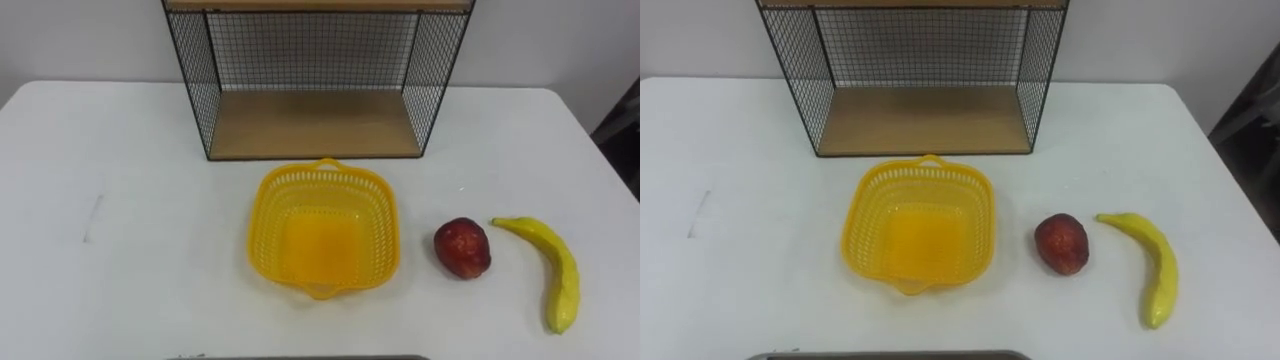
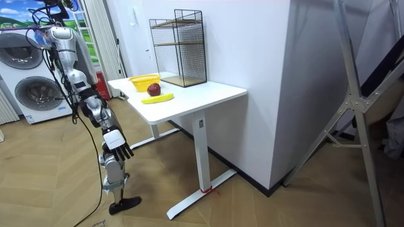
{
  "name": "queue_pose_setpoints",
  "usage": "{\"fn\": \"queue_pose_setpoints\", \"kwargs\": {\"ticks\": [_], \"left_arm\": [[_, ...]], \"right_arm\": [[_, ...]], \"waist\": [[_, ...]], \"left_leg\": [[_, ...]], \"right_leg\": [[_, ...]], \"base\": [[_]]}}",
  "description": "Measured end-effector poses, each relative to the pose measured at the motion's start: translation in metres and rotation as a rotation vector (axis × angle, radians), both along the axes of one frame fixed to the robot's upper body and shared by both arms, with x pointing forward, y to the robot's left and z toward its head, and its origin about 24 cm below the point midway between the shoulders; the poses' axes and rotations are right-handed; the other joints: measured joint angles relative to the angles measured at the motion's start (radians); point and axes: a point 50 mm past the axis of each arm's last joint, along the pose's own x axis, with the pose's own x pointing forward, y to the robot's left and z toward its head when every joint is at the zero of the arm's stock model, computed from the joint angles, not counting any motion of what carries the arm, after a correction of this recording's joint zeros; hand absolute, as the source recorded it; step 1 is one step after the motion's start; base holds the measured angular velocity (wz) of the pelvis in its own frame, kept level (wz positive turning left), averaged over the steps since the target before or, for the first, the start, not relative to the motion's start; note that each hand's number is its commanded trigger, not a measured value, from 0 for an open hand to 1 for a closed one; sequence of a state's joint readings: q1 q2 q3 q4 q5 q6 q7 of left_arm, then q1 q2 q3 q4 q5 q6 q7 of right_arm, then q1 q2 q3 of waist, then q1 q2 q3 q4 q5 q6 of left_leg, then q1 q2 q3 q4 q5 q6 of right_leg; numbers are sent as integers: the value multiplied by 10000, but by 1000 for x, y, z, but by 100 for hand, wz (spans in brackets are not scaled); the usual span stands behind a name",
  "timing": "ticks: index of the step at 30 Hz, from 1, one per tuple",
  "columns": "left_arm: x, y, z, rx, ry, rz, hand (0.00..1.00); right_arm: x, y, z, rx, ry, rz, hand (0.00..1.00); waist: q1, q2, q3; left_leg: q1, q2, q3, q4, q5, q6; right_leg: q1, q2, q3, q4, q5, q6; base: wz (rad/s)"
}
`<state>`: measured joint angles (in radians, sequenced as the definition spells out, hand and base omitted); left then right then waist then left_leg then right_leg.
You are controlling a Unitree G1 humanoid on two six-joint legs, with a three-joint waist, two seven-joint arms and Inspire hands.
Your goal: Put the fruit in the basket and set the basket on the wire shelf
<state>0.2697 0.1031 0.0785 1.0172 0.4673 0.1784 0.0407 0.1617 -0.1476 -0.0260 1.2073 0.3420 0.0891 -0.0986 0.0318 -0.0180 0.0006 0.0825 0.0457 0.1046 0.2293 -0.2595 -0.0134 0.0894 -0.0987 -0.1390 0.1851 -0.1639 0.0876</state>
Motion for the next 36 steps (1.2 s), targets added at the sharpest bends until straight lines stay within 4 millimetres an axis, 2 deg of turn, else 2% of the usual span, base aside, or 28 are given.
{"fn": "queue_pose_setpoints", "kwargs": {"ticks": [1, 4, 6, 7, 9, 14, 15, 17, 19, 21, 22, 24, 25, 27, 29, 31, 33, 36], "left_arm": [[0, 0, 0, -12, -15, 0, 0], [-3, 1, -1, -63, -13, 244, 0], [-10, 5, 0, -19, -56, 797, 0], [-12, 6, 0, -3, -99, 1003, 0], [-17, 12, 3, 238, -326, 1478, 0], [-23, 24, 7, 796, -525, 1952, 0], [-22, 24, 7, 857, -585, 1976, 0], [-22, 29, 9, 1108, -753, 2161, 0], [-22, 32, 10, 1316, -863, 2292, 0], [-16, 36, 12, 1573, -1120, 2195, 0], [-14, 37, 12, 1588, -1154, 2172, 0], [-10, 36, 12, 1551, -1359, 2123, 0], [-10, 36, 12, 1542, -1382, 2088, 0], [-9, 35, 12, 1487, -1328, 1766, 0], [-10, 35, 12, 1468, -1264, 1640, 0], [-12, 34, 12, 1420, -1200, 1548, 0], [-13, 32, 11, 1294, -1098, 1307, 0], [-10, 28, 10, 994, -1079, 1045, 0]], "right_arm": [[0, 0, 0, 72, -92, -467, 0], [-6, -1, 0, 445, -554, -3385, 0], [-3, -8, 2, 516, -1331, -6083, 0], [-2, -11, 3, 487, -1540, -6824, 0], [5, -25, 8, 332, -2589, -9545, 0], [25, -55, 24, -228, -4191, -13250, 0], [27, -60, 27, -355, -4354, -13481, 0], [39, -79, 43, -1203, -4902, -13952, 0], [53, -94, 61, -2185, -5327, -13791, 0], [76, -113, 98, -4362, -6163, -12533, 0], [83, -117, 109, -5030, -6416, -12108, 0], [108, -126, 162, -7700, -8075, -10540, 0], [112, -126, 176, -8299, -8577, -10220, 0], [126, -125, 221, -10497, -10219, -9084, 0], [131, -121, 242, -11648, -11003, -8398, 0], [136, -113, 255, -12388, -11566, -7702, 0], [146, -98, 272, -12750, -12622, -6685, 0], [159, -82, 286, -12257, -13820, -5456, 0]], "waist": [[-9, 4, 2], [-137, 13, 4], [-394, 32, 11], [-467, 31, 13], [-774, 47, 11], [-1151, 9, -5], [-1199, -66, -47], [-1316, -67, -44], [-1409, -84, -52], [-1416, -108, -53], [-1415, -124, -55], [-1336, -147, -41], [-1322, -155, -31], [-1143, -240, -11], [-921, -261, 42], [-755, -338, 32], [-578, -298, 4], [-392, -332, -12]], "left_leg": [[-1, 0, 0, 2, 0, 0], [17, 0, -9, 3, 0, 0], [66, 0, -53, 12, -3, -2], [77, 0, -48, 11, -3, -2], [84, 0, -20, 21, -3, -2], [88, -1, 23, 30, 8, -10], [92, -1, 28, 31, 8, -10], [92, -10, 38, 11, 19, -6], [34, -18, 47, 7, 31, -1], [-126, -26, 79, 22, 49, 3], [-159, -26, 85, 29, 50, 3], [-294, -29, 122, 60, 55, 7], [-325, -29, 116, 72, 55, 7], [-403, -29, 113, 84, 56, 7], [-376, -28, 122, 45, 57, 5], [-355, -23, 166, 13, 57, 4], [-367, -24, 216, -78, 57, 5], [-374, -24, 309, -74, 72, 14]], "right_leg": [[4, 1, -3, 0, 0, 0], [42, 1, -9, -13, 0, 0], [118, 1, -36, -20, 0, 0], [122, 2, -37, -18, -1, 1], [109, 2, -18, 0, -1, 0], [93, -2, 9, 14, -4, 2], [94, -1, 12, 16, -4, 3], [72, -9, 26, 24, -10, 5], [-51, -16, 31, 33, -13, 9], [-236, -21, 71, 104, -13, 9], [-269, -24, 87, 173, -20, 15], [-409, -25, 134, 194, -22, 16], [-426, -25, 125, 190, -22, 16], [-544, -25, 131, 221, -16, 8], [-549, -23, 129, 214, -15, 7], [-567, -20, 131, 213, -15, 7], [-617, -20, 143, 210, -12, 6], [-709, -18, 236, 216, -10, 4]], "base": [[0], [2], [5], [0], [-3], [-2], [0], [0], [0], [-4], [-7], [-4], [0], [0], [0], [-5], [-6], [-9]]}}
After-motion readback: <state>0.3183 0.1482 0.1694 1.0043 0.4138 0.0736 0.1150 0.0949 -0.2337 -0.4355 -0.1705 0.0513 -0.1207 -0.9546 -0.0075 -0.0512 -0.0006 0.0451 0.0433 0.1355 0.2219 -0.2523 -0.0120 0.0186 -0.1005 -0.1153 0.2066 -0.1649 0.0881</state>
